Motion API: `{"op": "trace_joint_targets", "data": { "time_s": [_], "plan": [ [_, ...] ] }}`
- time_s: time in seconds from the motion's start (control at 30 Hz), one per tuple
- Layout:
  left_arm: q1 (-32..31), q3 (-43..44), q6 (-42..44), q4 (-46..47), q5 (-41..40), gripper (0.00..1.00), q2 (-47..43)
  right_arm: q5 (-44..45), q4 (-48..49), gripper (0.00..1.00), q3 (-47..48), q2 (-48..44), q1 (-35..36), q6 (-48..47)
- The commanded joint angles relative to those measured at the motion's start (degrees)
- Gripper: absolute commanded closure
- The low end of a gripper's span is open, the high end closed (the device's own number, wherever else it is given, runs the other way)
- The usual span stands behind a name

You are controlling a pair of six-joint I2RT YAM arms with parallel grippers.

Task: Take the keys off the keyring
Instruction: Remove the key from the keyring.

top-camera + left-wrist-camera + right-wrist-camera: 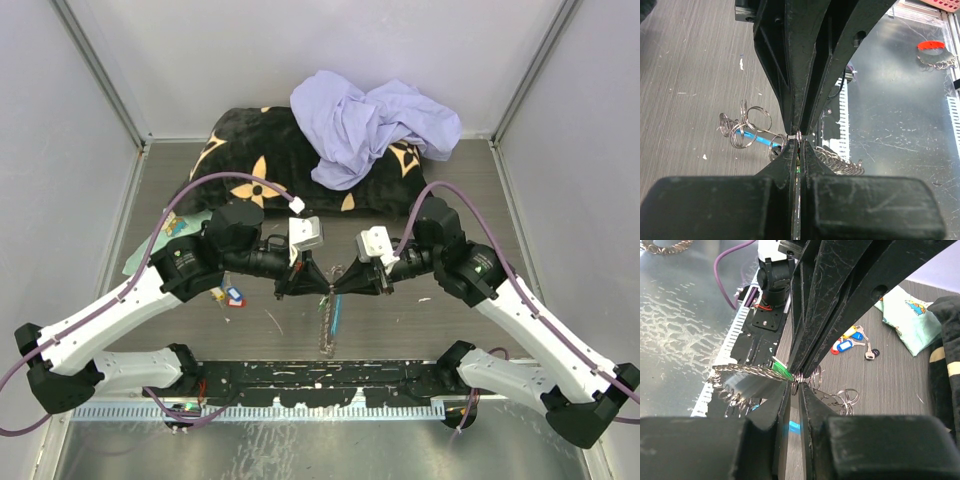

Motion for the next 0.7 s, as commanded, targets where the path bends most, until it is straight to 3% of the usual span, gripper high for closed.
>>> {"op": "trace_joint_targets", "data": {
  "time_s": [0.0, 0.27, 0.47, 0.57, 0.6, 0.67],
  "plan": [
    [-0.25, 3.87, 0.55, 3.63, 0.12, 1.00, -0.37, 0.39, 0.37, 0.82, 2.94, 0.48, 0.81, -0.54],
    [-0.40, 3.74, 0.24, 3.84, -0.06, 1.00, -0.25, 2.28, 0.80, 0.86, 3.25, 1.04, 1.25, -0.01],
    [-0.42, 3.27, -0.31, 4.72, -0.44, 1.00, -0.50, 2.59, 1.12, 0.99, 3.72, 1.18, 1.41, 0.30],
    [-0.39, 2.02, -1.62, 6.58, -1.91, 1.00, -1.13, 3.33, 2.45, 0.99, 4.23, 0.68, 1.34, 2.44],
    [-0.33, 1.46, -2.25, 7.39, -2.20, 0.99, -1.40, 3.46, 2.94, 0.99, 4.37, 0.45, 1.34, 3.06],
    [-0.34, -0.03, -4.23, 9.69, -3.10, 0.82, -2.42, 3.65, 3.76, 0.99, 4.35, -0.27, 1.27, 4.10]
  ]
}}
